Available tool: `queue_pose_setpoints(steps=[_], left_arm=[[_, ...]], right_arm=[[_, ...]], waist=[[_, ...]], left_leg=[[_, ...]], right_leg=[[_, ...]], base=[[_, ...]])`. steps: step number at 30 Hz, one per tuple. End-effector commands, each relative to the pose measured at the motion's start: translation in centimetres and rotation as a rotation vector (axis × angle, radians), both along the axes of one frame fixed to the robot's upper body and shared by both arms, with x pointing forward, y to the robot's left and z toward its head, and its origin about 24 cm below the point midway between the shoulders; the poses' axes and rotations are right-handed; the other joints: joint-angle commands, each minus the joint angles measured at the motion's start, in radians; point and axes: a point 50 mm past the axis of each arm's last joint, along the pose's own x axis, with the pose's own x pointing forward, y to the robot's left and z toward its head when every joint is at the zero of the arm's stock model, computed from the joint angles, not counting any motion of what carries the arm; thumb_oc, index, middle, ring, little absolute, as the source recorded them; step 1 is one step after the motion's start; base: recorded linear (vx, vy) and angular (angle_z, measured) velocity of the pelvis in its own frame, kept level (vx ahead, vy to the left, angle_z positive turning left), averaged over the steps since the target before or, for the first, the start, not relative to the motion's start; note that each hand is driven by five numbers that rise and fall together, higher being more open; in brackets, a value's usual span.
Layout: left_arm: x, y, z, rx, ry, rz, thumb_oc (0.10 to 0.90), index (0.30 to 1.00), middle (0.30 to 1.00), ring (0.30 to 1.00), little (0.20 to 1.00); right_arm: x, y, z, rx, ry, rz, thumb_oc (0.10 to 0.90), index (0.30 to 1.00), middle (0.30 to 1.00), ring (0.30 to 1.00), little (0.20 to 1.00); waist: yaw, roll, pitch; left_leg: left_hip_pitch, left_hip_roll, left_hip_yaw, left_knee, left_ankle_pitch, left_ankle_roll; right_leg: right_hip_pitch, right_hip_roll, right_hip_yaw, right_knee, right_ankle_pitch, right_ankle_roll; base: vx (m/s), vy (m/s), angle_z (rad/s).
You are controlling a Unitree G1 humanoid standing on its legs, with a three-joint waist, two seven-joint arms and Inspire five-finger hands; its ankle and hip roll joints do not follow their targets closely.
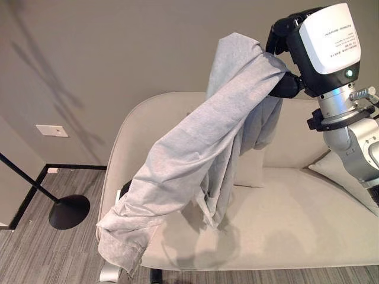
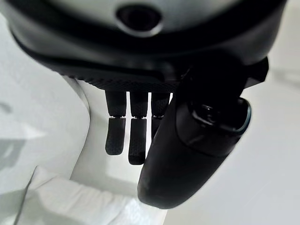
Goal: Hang the clothes on the sofa on the clothes rack.
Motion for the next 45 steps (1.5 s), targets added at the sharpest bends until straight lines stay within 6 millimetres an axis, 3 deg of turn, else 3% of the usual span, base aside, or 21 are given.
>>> queue_pose_setpoints(steps=[1,6,8,10,11,13,14,15,16,18,19,21,22,23,25,32,35,37,41,43,45], left_arm=[[0.9,1.2,5.0,0.011,-0.269,0.014,0.400,0.300,0.300,0.300,0.300],[0.5,2.0,7.6,0.043,-0.379,0.064,0.400,0.300,0.300,0.300,0.300],[0.2,2.5,8.3,0.032,-0.419,0.127,0.400,0.300,0.300,0.300,0.300],[0.5,2.0,8.5,0.016,-0.428,0.135,0.400,0.300,0.300,0.300,0.300],[0.8,1.1,7.8,0.026,-0.393,0.101,0.400,0.300,0.300,0.300,0.300],[1.2,0.5,7.7,0.084,-0.378,0.036,0.400,0.300,0.300,0.300,0.300],[1.3,0.7,8.0,0.131,-0.385,0.027,0.400,0.300,0.300,0.300,0.300],[1.2,1.5,8.7,0.174,-0.404,0.046,0.400,0.300,0.300,0.300,0.300],[1.3,2.1,9.2,0.230,-0.415,0.066,0.400,0.300,0.300,0.300,0.300],[1.2,2.2,9.0,0.255,-0.401,0.050,0.400,0.300,0.300,0.300,0.300],[1.2,2.2,9.0,0.255,-0.401,0.050,0.400,0.300,0.300,0.300,0.300],[1.2,1.7,9.1,0.232,-0.412,0.030,0.400,0.300,0.300,0.300,0.300],[1.2,1.7,9.1,0.233,-0.412,0.031,0.400,0.300,0.300,0.300,0.300],[1.2,1.3,8.8,0.211,-0.406,0.024,0.400,0.300,0.300,0.300,0.300],[0.5,1.1,8.5,0.159,-0.410,0.030,0.400,0.300,0.300,0.300,0.300],[-0.4,1.2,8.6,0.173,-0.415,0.044,0.400,0.300,0.300,0.300,0.300],[-0.3,1.4,9.3,0.230,-0.437,0.060,0.400,0.300,0.300,0.300,0.300],[-0.1,1.7,9.5,0.285,-0.436,0.088,0.400,0.300,0.300,0.300,0.300],[0.7,1.3,9.5,0.294,-0.430,0.094,0.400,0.300,0.300,0.300,0.300],[0.7,0.8,9.4,0.324,-0.423,0.074,0.400,0.300,0.300,0.300,0.300],[0.8,0.8,9.5,0.372,-0.424,0.062,0.400,0.300,0.300,0.300,0.300]], right_arm=[[-2.7,-1.1,6.6,0.007,-0.290,-0.056,0.400,0.300,0.300,0.300,0.300],[-6.2,-2.8,7.3,-0.032,-0.424,-0.086,0.400,0.300,0.300,0.300,0.300],[-6.6,-3.1,6.1,-0.050,-0.391,-0.090,0.400,0.300,0.300,0.300,0.300],[-6.9,-2.9,5.2,-0.049,-0.366,-0.080,0.400,0.300,0.300,0.300,0.300],[-6.7,-3.8,4.0,-0.041,-0.318,-0.128,0.400,0.300,0.300,0.300,0.300],[-7.1,-5.6,2.1,-0.024,-0.258,-0.234,0.400,0.300,0.300,0.300,0.300],[-7.5,-6.0,1.6,-0.013,-0.267,-0.266,0.400,0.300,0.300,0.300,0.300],[-7.7,-5.5,1.7,-0.024,-0.285,-0.267,0.400,0.300,0.300,0.300,0.300],[-8.0,-5.7,1.3,-0.008,-0.280,-0.272,0.400,0.300,0.300,0.300,0.300],[-8.3,-5.7,1.3,-0.011,-0.271,-0.254,0.400,0.300,0.300,0.300,0.300],[-8.3,-5.7,1.3,-0.012,-0.271,-0.254,0.400,0.300,0.300,0.300,0.300],[-8.1,-5.5,1.1,-0.019,-0.241,-0.219,0.400,0.300,0.300,0.300,0.300],[-8.0,-5.5,1.1,-0.018,-0.241,-0.218,0.400,0.300,0.300,0.300,0.300],[-8.0,-5.3,1.2,-0.035,-0.247,-0.212,0.400,0.300,0.300,0.300,0.300],[-7.7,-4.0,1.2,-0.036,-0.240,-0.143,0.400,0.300,0.300,0.300,0.300],[-8.2,-3.3,1.4,-0.050,-0.252,-0.097,0.400,0.300,0.300,0.300,0.300],[-8.2,-3.7,0.7,-0.052,-0.224,-0.117,0.400,0.300,0.300,0.300,0.300],[-8.2,-4.9,-0.7,0.010,-0.165,-0.140,0.400,0.300,0.300,0.300,0.300],[-8.4,-6.6,-2.8,0.097,-0.079,-0.199,0.400,0.300,0.300,0.300,0.300],[-8.5,-7.8,-4.9,0.166,0.002,-0.255,0.400,0.300,0.300,0.300,0.300],[-8.4,-8.2,-6.2,0.195,0.056,-0.274,0.400,0.300,0.300,0.300,0.300]], waist=[[0.069,0.008,-0.080],[0.105,0.022,0.022],[0.050,0.030,0.018],[0.022,0.053,0.007],[-0.010,0.079,-0.014],[-0.029,0.058,-0.008],[-0.030,0.036,0.007],[-0.022,0.039,0.030],[-0.038,0.039,0.043],[-0.028,0.039,0.037],[-0.025,0.038,0.036],[-0.019,-0.013,0.031],[-0.017,-0.014,0.032],[-0.019,-0.040,0.028],[0.021,-0.081,0.003],[0.048,-0.032,0.019],[0.014,-0.026,0.034],[-0.029,-0.005,-0.003],[-0.078,0.037,-0.025],[-0.085,0.070,-0.044],[-0.090,0.072,-0.045]], left_leg=[[0.117,0.056,-0.090,0.014,-0.219,-0.035],[-0.037,0.050,-0.260,0.065,-0.168,-0.098],[0.036,0.210,-0.192,0.062,-0.164,-0.118],[0.087,0.314,-0.176,0.052,-0.066,-0.159],[0.103,0.301,-0.180,0.060,-0.177,-0.169],[0.100,0.207,-0.167,0.122,-0.335,-0.119],[0.109,0.134,-0.139,0.123,-0.360,-0.078],[0.122,0.089,-0.097,0.117,-0.360,-0.042],[0.121,0.049,-0.096,0.099,-0.336,-0.013],[0.100,-0.006,-0.075,0.093,-0.303,0.037],[0.099,-0.005,-0.072,0.094,-0.306,0.034],[0.073,-0.066,-0.045,0.122,-0.278,0.044],[0.074,-0.065,-0.041,0.124,-0.280,0.043],[0.060,-0.087,-0.023,0.139,-0.272,0.046],[-0.037,-0.105,0.014,0.197,-0.244,0.037],[-0.156,-0.086,-0.006,0.315,-0.188,-0.007],[-0.124,-0.028,0.009,0.373,-0.270,-0.001],[-0.002,0.040,-0.092,0.282,-0.293,-0.016],[0.061,0.117,-0.080,0.113,-0.222,-0.047],[0.102,0.097,-0.090,0.057,-0.225,-0.063],[0.114,0.071,-0.090,0.057,-0.243,-0.053]], right_leg=[[-0.164,0.032,-0.032,0.057,0.030,-0.039],[-0.182,0.000,-0.170,0.045,0.039,-0.047],[-0.222,-0.074,-0.180,0.064,0.073,-0.025],[-0.245,-0.128,-0.160,0.085,0.104,0.014],[-0.235,-0.199,-0.154,0.095,0.141,0.058],[-0.245,-0.312,-0.136,0.121,0.237,0.094],[-0.280,-0.394,-0.152,0.155,0.404,0.106],[-0.295,-0.421,-0.186,0.160,0.429,0.102],[-0.316,-0.368,-0.155,0.219,0.348,0.076],[-0.337,-0.157,-0.152,0.375,0.112,0.005],[-0.345,-0.158,-0.149,0.389,0.101,0.001],[-0.298,0.046,-0.133,0.422,-0.047,-0.048],[-0.297,0.047,-0.129,0.422,-0.049,-0.050],[-0.287,0.118,-0.080,0.438,-0.072,-0.065],[-0.165,0.180,0.049,0.204,-0.099,-0.135],[-0.121,0.180,0.093,0.062,-0.055,-0.137],[-0.146,0.125,0.055,0.050,-0.017,-0.123],[-0.184,0.089,0.052,0.041,0.014,-0.095],[-0.198,0.075,0.032,0.038,0.018,-0.078],[-0.190,0.060,0.038,0.040,0.035,-0.065],[-0.189,0.036,0.040,0.048,0.047,-0.054]], base=[[-0.09,-0.067,0.15],[-0.30,0.048,1.20],[-0.20,0.613,0.86],[-0.06,0.883,0.40],[0.02,0.994,-0.13],[-0.03,0.945,0.36],[-0.18,0.974,0.09],[-0.28,0.914,-0.74],[-0.27,0.831,-1.25],[-0.20,0.562,-0.37],[-0.14,0.284,0.20],[-0.13,0.158,0.02],[-0.17,0.120,0.03],[-0.18,0.032,-0.19],[-0.27,-0.076,-0.34],[-0.15,-0.008,-0.23],[-0.22,0.076,0.29],[-0.11,0.222,0.60],[-0.01,0.178,0.37],[0.09,0.317,0.30],[0.06,0.288,0.15]])
